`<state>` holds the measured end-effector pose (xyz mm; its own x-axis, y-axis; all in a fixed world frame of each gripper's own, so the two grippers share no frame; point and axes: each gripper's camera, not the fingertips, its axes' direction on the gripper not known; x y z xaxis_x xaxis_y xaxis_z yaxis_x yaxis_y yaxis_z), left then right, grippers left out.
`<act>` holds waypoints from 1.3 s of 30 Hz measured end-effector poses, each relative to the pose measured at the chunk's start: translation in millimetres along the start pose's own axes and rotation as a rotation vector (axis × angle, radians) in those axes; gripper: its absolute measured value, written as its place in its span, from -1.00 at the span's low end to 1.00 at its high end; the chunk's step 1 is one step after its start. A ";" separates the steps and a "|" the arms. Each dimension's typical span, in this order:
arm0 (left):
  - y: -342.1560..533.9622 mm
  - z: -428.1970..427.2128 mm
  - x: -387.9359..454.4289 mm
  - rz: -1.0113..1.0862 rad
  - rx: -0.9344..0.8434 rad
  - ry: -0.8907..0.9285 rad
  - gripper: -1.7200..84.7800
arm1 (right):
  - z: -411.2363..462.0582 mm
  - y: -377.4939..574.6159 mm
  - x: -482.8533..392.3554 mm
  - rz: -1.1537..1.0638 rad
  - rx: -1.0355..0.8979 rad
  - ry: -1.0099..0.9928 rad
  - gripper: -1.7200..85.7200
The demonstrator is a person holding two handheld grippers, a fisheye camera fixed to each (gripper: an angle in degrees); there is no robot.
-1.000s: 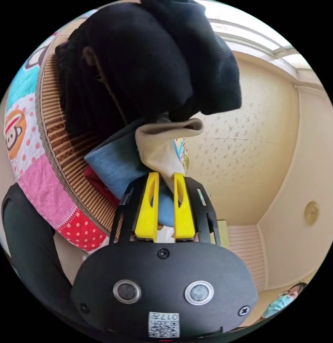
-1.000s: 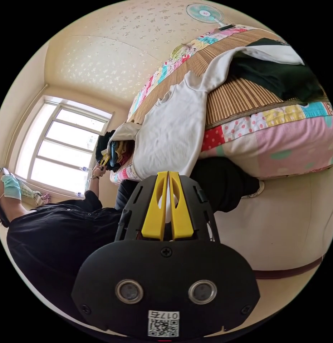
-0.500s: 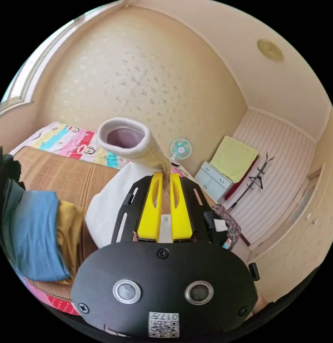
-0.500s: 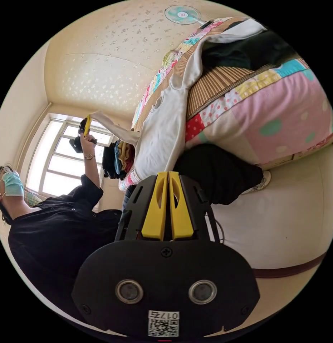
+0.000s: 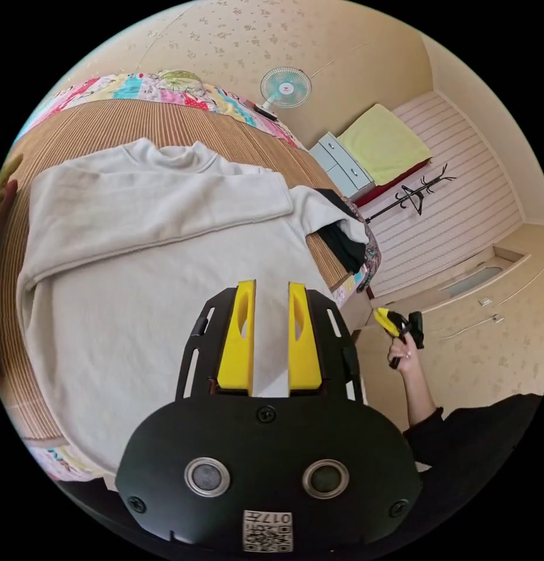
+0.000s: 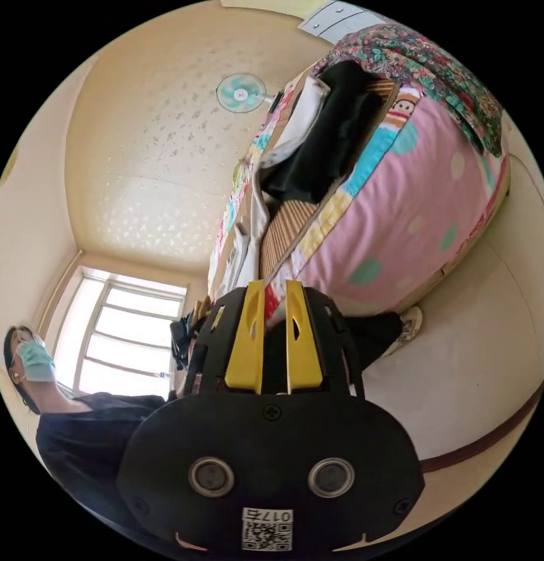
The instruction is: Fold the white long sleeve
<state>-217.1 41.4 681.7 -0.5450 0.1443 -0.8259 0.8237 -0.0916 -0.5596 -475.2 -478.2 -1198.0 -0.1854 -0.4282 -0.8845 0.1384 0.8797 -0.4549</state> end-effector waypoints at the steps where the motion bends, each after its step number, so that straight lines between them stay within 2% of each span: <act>1: 17.5 -8.7 -7.1 -0.006 -0.008 -0.012 -0.76 | 0.9 -27.7 3.7 0.022 0.061 -0.048 -0.79; 4: 56.9 -34.6 -21.8 -0.025 -0.031 -0.061 -0.76 | 10.9 -97.6 2.5 0.014 0.219 -0.159 -0.78; 6: 77.8 -51.9 -30.4 -0.053 -0.029 -0.085 -0.76 | 28.2 -138.1 -0.2 0.029 0.269 -0.147 -0.76; 9: 107.4 -77.0 -45.2 -0.118 -0.009 -0.104 -0.76 | 68.0 -194.7 9.6 0.130 0.267 -0.112 -0.75; 11: 121.1 -88.3 -53.4 -0.159 0.007 -0.116 -0.76 | 89.6 -216.5 26.3 0.294 0.290 -0.041 -0.81; 15: 143.2 -107.6 -67.7 -0.220 0.058 -0.106 -0.76 | 105.5 -239.0 30.7 0.360 0.350 -0.039 -0.87; 17: 147.6 -114.0 -72.6 -0.237 0.066 -0.099 -0.76 | 111.0 -254.7 11.4 0.390 0.357 0.062 -0.90; 18: 149.7 -119.5 -74.5 -0.238 0.076 -0.095 -0.76 | 111.3 -258.6 -0.2 0.375 0.367 0.092 -0.91; 21: 153.9 -136.2 -75.7 -0.228 0.104 -0.108 -0.76 | 118.0 -274.3 -101.9 0.142 0.433 0.249 -0.92; 23: 157.1 -146.4 -76.9 -0.223 0.124 -0.112 -0.76 | 150.7 -264.9 -210.9 -0.175 0.432 0.301 -0.92; 24: 158.9 -151.9 -78.5 -0.220 0.135 -0.112 -0.76 | 162.3 -257.7 -237.4 -0.257 0.424 0.297 -0.92; 26: 161.1 -158.2 -82.5 -0.221 0.145 -0.111 -0.76 | 220.9 -209.3 -328.8 -0.562 0.368 0.251 -0.91; 28: 164.5 -164.3 -90.3 -0.233 0.164 -0.096 -0.76 | 280.3 -154.8 -373.0 -0.736 0.292 0.199 -0.90; 31: 169.4 -168.1 -103.2 -0.264 0.175 -0.066 -0.76 | 400.7 -53.3 -385.0 -0.879 0.057 0.147 -0.88; 33: 172.7 -172.7 -110.7 -0.282 0.182 -0.039 -0.75 | 473.5 -0.9 -357.7 -0.862 -0.158 0.167 -0.86; 35: 176.3 -181.9 -116.5 -0.291 0.192 -0.030 -0.74 | 537.1 51.4 -293.6 -0.704 -0.408 0.203 -0.82; 39: 182.7 -208.8 -134.4 -0.281 0.197 -0.077 -0.73 | 514.0 95.1 -216.9 -0.513 -0.436 0.191 -0.80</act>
<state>39.3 211.0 704.9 -0.7625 0.1168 -0.6363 0.5980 -0.2481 -0.7621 78.3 -408.0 -1102.7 -0.2962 -0.8032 -0.5169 -0.4084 0.5957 -0.6916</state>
